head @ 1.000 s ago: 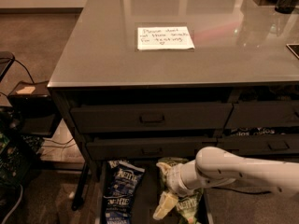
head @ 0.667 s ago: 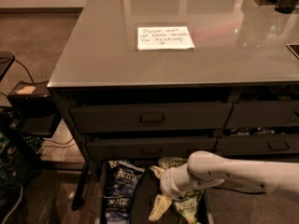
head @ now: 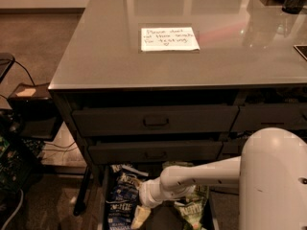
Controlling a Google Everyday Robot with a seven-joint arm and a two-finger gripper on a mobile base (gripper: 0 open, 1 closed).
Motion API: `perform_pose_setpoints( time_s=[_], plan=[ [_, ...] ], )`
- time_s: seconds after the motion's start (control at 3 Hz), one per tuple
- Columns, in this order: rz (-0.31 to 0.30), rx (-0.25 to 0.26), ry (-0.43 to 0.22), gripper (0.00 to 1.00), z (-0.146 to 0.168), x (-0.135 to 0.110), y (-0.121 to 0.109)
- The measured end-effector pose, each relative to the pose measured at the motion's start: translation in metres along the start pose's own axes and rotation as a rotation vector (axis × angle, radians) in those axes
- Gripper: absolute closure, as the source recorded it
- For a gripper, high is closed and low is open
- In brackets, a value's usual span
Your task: Pick blue chip bag from bottom drawer and place on counter
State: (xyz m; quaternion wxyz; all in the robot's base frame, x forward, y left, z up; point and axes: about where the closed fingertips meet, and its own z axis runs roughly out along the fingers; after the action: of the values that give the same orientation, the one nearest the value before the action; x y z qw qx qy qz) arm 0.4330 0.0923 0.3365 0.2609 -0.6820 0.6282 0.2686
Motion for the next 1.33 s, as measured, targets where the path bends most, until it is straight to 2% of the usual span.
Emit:
perform_pose_setpoints(
  time_s=[0.33,0.67,1.0,1.33],
  plan=[
    [0.001,-0.004,0.0,0.0,0.0,0.0,0.001],
    [0.016,-0.02,-0.021,0.0,0.024,0.02,-0.005],
    [0.031,-0.057,-0.048,0.0,0.061,0.037,-0.016],
    [0.035,-0.09,-0.075,0.0,0.094,0.042,-0.022]
  ],
)
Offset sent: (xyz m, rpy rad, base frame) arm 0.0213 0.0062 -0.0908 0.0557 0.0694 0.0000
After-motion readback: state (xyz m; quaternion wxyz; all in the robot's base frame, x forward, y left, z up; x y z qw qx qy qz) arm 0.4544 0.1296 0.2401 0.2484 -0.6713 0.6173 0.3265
